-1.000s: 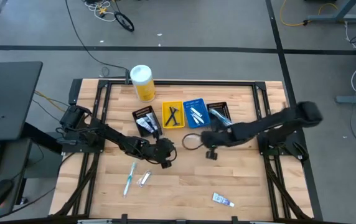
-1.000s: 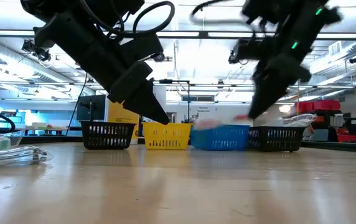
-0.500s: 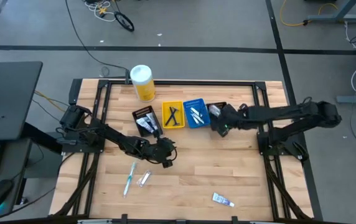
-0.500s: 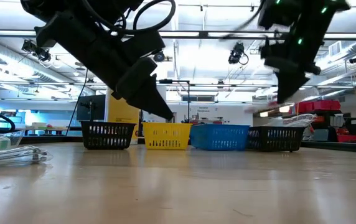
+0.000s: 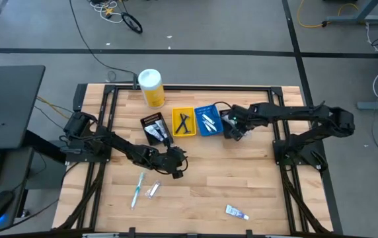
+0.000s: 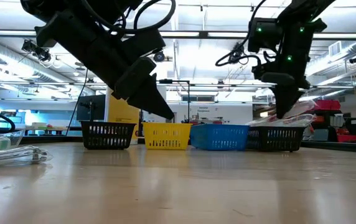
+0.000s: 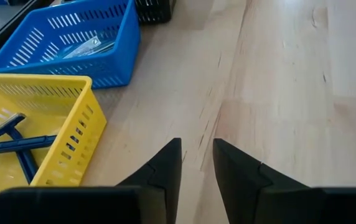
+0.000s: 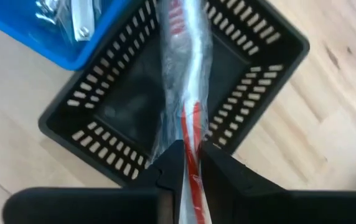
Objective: Pick & Place Travel size toiletries
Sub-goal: Put the orange toothbrush into the right black basket
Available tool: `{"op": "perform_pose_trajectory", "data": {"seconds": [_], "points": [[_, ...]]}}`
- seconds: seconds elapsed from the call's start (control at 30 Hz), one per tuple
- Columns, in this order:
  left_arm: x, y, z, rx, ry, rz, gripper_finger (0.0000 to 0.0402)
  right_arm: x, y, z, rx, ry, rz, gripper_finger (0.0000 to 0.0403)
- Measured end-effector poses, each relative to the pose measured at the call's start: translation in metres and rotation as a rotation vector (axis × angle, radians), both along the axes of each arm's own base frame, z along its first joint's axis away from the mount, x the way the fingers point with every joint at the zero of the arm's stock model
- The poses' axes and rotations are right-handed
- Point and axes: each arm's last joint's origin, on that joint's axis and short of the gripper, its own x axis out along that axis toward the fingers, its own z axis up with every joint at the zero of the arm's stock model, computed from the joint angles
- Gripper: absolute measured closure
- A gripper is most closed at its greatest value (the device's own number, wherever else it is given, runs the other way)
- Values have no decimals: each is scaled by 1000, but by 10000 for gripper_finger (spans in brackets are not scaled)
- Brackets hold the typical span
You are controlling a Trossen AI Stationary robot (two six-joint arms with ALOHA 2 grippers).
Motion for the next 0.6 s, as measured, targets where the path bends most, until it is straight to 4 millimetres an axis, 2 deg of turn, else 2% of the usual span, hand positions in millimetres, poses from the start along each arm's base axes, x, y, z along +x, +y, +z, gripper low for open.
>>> {"op": "perform_pose_trajectory", "data": {"seconds": [0.13,0.47,0.6], "points": [[0,0,0,-4,1,-3,303,1,-2,2,-8,-5,20,335],[0,-1,-1,-21,12,-38,303,10,-4,27,-9,-56,44,333],[0,-1,-1,-21,12,-37,303,11,-2,29,18,-73,56,333]]}}
